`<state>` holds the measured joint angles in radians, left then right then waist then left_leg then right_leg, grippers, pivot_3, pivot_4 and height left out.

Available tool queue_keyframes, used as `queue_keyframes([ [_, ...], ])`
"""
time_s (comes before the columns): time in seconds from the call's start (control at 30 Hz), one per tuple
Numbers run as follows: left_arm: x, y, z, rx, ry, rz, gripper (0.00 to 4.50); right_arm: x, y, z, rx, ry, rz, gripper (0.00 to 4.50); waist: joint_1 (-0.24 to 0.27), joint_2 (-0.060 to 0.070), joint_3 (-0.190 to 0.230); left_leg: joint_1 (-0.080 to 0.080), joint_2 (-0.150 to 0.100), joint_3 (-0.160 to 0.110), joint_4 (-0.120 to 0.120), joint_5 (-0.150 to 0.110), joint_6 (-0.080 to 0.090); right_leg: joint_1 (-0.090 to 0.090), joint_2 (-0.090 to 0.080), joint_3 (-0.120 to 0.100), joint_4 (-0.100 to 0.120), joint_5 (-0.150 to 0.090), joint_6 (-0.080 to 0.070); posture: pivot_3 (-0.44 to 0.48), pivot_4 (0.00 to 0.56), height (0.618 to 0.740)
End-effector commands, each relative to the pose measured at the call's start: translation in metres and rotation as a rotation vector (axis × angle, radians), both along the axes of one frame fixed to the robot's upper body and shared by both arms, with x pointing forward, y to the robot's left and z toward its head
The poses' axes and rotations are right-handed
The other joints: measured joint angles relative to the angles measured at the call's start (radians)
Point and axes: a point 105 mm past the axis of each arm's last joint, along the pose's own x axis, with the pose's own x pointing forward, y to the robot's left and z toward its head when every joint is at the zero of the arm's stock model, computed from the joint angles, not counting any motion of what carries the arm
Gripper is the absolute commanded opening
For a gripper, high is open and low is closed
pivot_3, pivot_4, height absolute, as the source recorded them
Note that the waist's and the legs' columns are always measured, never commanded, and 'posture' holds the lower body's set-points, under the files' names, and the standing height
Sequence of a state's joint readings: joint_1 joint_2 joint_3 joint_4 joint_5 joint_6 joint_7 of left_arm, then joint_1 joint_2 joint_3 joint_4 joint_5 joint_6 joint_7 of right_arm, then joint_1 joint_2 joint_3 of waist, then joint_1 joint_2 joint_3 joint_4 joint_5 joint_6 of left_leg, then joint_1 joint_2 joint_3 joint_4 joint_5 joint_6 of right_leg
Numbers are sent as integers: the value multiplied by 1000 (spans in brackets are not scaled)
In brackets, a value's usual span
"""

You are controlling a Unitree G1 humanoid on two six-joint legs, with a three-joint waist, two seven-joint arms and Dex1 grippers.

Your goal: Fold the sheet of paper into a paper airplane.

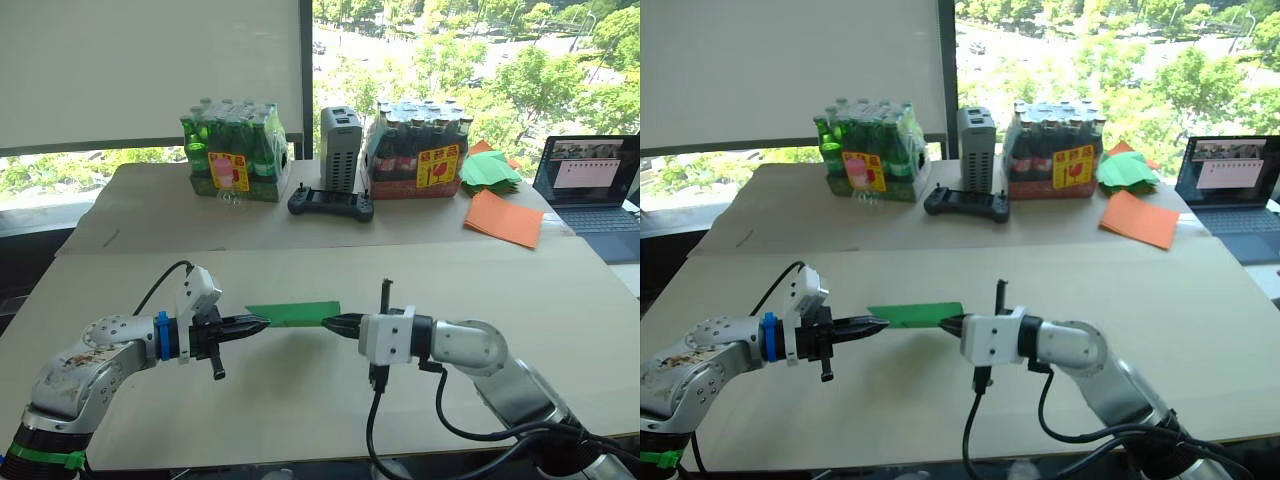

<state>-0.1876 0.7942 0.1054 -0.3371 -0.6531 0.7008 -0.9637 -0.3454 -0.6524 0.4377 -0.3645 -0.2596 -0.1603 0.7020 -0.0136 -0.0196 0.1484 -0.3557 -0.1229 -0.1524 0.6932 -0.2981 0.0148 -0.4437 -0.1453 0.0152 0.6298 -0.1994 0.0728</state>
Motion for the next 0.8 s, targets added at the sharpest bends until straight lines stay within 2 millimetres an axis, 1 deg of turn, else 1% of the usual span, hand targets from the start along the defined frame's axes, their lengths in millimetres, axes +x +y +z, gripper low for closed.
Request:
queue_keyframes([
  [0.03,0,-1,6,-11,-20,-14,0,6,-1,-8,-111,-252,31,55,1,0,0,0,0,0,0,0,0,0,0,0,0,0,0,0,150,711],
  [0.07,0,-1,6,-12,-19,-15,0,5,-1,-12,-138,-291,47,55,2,0,0,1,0,0,0,0,0,0,0,0,0,0,0,0,150,711],
  [0.13,0,-1,5,-12,-18,-17,0,3,0,-20,-155,-309,76,55,2,0,0,1,0,0,-1,1,-1,0,1,0,1,0,0,0,150,711],
  [0.27,2,0,3,-10,-15,-21,0,-2,-2,-40,-209,-294,132,55,0,0,0,1,1,0,-1,1,-1,0,1,1,0,0,0,0,150,711],
  [0.33,4,0,1,-11,-13,-24,0,0,-5,-42,-208,-278,130,55,1,0,0,1,1,0,0,1,-1,1,1,1,0,0,0,0,150,711],
  [0.43,5,0,-3,-12,-11,-29,0,1,-6,-42,-193,-241,135,880,1,-1,0,1,1,0,0,1,-1,2,2,1,0,0,0,0,150,711],
  [0.6,5,0,-7,-10,-12,-37,0,-5,-8,-35,-155,-173,150,2576,0,-1,0,1,1,-1,0,0,-1,2,2,1,0,0,0,0,150,711],
  [0.7,4,2,-7,-9,-14,-40,0,-11,-9,-25,-119,-125,154,2576,1,-1,0,1,1,-1,0,0,0,2,2,1,0,0,0,0,150,711],
  [0.8,5,2,-5,-9,-20,-42,0,-10,-1,-3,1,-55,117,2576,0,-1,1,1,1,-1,0,0,0,2,2,1,-1,0,0,0,150,711],
])
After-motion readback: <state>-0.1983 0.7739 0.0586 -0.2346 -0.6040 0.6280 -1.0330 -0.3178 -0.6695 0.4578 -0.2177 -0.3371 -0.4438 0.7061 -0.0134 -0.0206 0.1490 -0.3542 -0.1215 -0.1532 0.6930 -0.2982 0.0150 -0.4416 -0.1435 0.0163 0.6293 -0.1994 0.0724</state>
